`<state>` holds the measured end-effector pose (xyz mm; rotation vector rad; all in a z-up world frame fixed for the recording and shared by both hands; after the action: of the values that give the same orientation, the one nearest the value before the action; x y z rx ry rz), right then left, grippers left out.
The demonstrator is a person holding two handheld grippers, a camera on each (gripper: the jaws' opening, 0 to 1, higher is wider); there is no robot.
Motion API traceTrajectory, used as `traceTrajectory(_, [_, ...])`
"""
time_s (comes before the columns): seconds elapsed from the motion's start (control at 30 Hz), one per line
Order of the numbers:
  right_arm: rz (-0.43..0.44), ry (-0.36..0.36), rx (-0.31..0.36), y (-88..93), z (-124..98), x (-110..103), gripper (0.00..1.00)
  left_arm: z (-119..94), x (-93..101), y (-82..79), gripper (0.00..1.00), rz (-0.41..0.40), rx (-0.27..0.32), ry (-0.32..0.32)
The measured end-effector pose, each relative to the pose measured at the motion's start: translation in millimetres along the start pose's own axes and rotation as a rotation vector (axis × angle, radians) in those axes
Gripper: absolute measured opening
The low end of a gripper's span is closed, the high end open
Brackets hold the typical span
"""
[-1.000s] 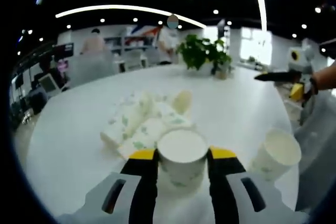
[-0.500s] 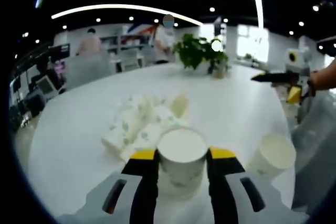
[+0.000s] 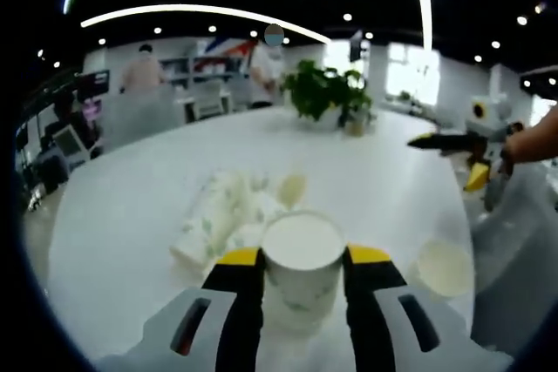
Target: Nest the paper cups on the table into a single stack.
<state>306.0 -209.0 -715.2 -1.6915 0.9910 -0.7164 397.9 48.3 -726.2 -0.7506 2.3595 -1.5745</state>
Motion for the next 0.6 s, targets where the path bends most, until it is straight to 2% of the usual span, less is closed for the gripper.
traceTrajectory(0.6, [-0.020,-0.011,0.004,-8.1,3.5,-4.0,0.98,-7.9,-0.5,-42.5,0.33,0.026,0.005,0.035])
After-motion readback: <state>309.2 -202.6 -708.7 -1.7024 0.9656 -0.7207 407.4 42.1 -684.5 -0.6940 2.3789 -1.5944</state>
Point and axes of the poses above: the point that each gripper's makers call its tool centre point, and the gripper's own axes: z roughly forward along the fingers, x roughly to its right, y roughly out of its underside, the point moved 5 cm from there along -z, roughly backward along the fingers, and after that the axes turned 5 degrees about y, right-handed, at the moved point
